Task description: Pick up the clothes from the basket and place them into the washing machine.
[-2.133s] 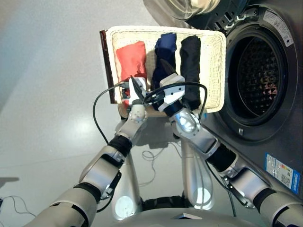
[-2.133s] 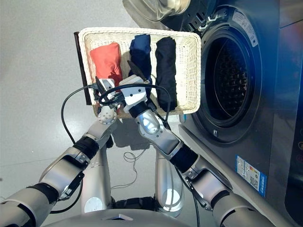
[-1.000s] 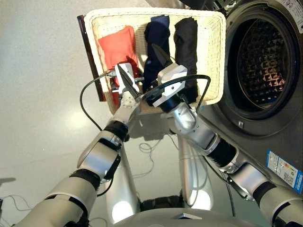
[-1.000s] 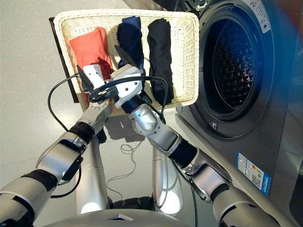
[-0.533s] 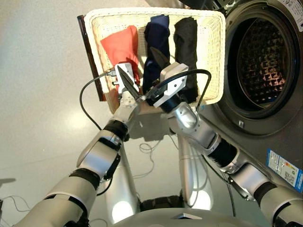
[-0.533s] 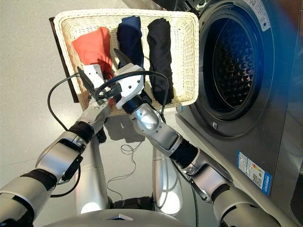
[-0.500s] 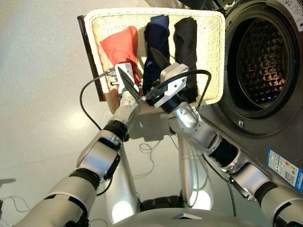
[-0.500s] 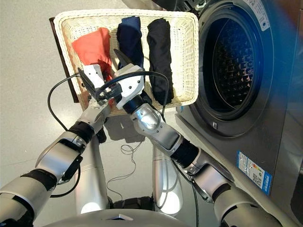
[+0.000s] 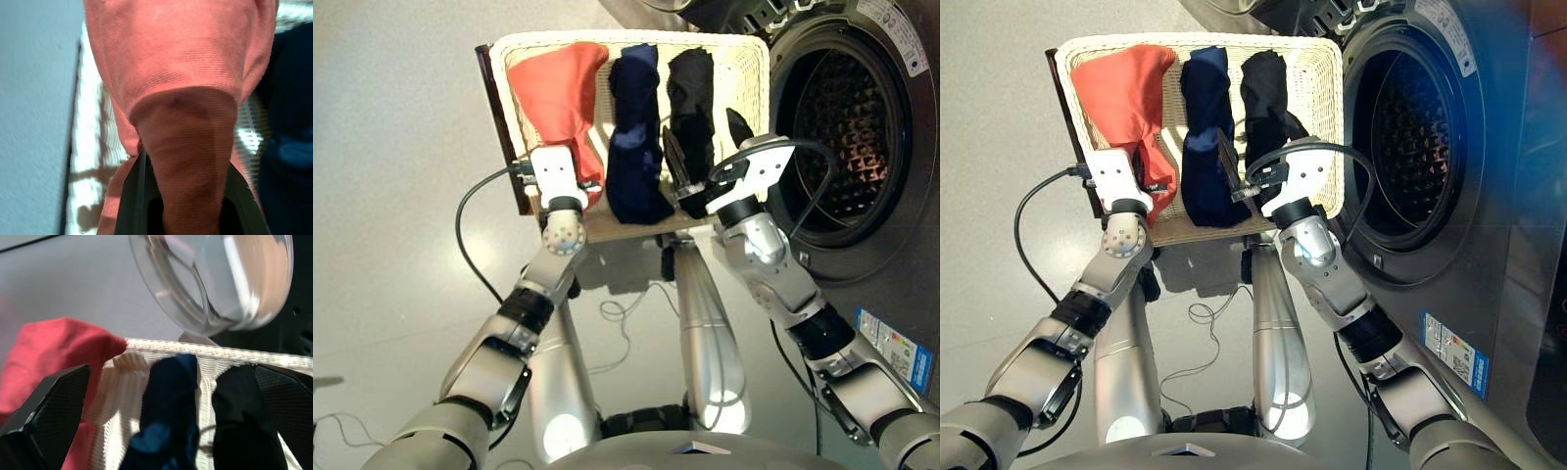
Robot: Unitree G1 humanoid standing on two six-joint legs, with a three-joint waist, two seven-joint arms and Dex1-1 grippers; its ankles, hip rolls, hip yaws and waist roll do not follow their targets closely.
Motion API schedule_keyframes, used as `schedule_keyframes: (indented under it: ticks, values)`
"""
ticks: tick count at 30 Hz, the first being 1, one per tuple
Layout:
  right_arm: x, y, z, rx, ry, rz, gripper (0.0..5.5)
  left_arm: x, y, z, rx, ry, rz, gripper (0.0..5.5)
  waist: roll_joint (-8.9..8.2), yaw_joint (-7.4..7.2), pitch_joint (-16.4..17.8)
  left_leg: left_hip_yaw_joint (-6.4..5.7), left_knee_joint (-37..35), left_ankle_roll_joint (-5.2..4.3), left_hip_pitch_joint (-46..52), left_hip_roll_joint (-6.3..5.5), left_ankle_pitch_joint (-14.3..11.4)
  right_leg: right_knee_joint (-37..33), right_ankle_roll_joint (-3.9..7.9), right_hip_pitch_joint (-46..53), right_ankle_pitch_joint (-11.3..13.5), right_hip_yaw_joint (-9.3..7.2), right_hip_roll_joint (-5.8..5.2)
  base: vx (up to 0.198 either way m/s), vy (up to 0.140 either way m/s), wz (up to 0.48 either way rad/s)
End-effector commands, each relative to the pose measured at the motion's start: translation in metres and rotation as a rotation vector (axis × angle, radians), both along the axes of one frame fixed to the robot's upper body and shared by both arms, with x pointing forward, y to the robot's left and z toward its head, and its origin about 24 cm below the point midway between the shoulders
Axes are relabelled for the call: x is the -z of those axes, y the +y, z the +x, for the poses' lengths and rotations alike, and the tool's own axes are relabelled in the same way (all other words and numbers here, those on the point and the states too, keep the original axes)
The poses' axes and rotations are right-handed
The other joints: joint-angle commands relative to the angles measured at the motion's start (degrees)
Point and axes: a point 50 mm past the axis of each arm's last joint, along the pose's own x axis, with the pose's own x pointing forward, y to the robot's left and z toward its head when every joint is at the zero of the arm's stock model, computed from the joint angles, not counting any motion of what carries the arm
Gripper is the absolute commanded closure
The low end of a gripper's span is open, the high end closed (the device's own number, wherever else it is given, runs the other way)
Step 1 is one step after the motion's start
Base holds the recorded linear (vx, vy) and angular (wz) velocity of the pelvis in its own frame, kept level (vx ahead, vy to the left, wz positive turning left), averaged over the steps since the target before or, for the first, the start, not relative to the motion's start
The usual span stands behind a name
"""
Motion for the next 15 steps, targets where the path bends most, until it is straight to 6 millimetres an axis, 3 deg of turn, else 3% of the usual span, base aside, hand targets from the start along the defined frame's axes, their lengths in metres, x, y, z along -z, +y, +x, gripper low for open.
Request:
schedule_keyframes:
  ticks: [1,9,10,13,15]
  values:
    - [-0.034,-0.005,-0.016,-0.086,-0.148,0.056,0.00,-0.049,-0.023,-0.018,0.162,-0.293,0.073,5.50,0.84,1.10,-0.65,1.07,1.34,0.24,4.02,-1.64,-4.83,-7.90,5.07,4.08,4.17,0.12,-2.47,0.051,-0.003,0.032]
    - [-0.045,0.016,-0.019,-0.279,-0.125,0.000,0.00,-0.064,-0.035,-0.044,0.349,-0.414,0.302,5.50,1.28,2.42,-0.65,2.03,-7.47,-0.02,16.68,-3.76,-2.12,-15.57,6.16,16.65,6.53,-0.88,-3.32,0.073,0.024,0.032]
    - [-0.048,0.023,-0.020,-0.337,-0.117,-0.017,0.00,-0.066,-0.040,-0.050,0.397,-0.455,0.408,5.50,1.09,2.79,-0.65,2.09,-9.19,0.16,20.58,-4.24,-2.14,-16.78,6.48,20.14,6.54,-0.81,-3.37,0.115,0.061,-0.022]
    - [-0.053,0.037,-0.020,-0.426,-0.101,-0.045,0.00,-0.070,-0.043,-0.051,0.430,-0.479,0.436,5.50,0.88,3.55,-0.65,2.66,-12.02,0.28,25.03,-4.75,-1.32,-19.13,6.95,24.14,7.60,-0.58,-3.50,0.027,0.021,0.000]
    - [-0.054,0.045,-0.019,-0.471,-0.079,-0.086,0.00,-0.076,-0.044,-0.054,0.454,-0.515,0.461,5.50,0.65,3.89,-0.65,2.42,-12.93,0.37,26.94,-4.83,-0.99,-20.50,7.06,26.27,7.87,-0.32,-3.41,0.000,0.000,0.000]
